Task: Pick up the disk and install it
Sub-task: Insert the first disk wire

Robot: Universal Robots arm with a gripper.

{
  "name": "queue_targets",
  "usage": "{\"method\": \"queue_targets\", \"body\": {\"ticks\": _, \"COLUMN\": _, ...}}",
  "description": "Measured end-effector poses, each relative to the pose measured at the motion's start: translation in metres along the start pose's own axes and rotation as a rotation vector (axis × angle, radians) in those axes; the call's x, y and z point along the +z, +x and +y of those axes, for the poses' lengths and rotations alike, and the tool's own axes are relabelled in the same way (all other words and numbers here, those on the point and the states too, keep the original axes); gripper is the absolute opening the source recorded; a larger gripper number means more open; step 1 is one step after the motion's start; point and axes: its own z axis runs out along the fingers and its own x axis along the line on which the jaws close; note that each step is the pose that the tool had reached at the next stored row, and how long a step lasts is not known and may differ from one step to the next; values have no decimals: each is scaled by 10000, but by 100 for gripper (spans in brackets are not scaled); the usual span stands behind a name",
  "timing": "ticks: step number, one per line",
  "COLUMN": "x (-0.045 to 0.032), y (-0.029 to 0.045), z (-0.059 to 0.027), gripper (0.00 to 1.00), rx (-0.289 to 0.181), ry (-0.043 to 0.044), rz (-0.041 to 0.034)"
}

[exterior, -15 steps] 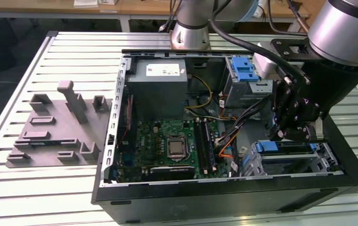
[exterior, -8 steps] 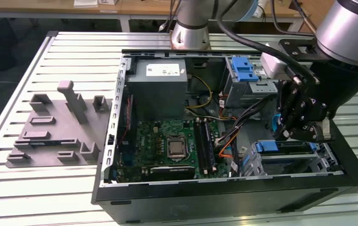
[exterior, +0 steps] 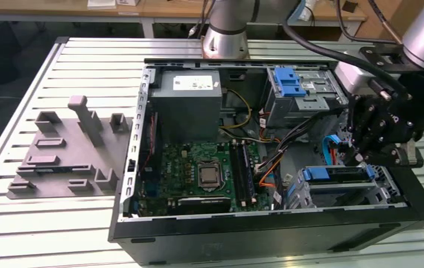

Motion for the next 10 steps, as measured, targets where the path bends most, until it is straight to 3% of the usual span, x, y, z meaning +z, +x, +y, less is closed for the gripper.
{"method": "queue_targets", "body": {"ticks": 4, "x": -2, "y": -2, "z": -60, "gripper": 11, "rx": 1, "ry": 45, "rz": -2}}
{"method": "queue_targets", "body": {"ticks": 10, "x": -67, "y": -16, "z": -62, "gripper": 11, "rx": 13, "ry": 322, "rz": -8}}
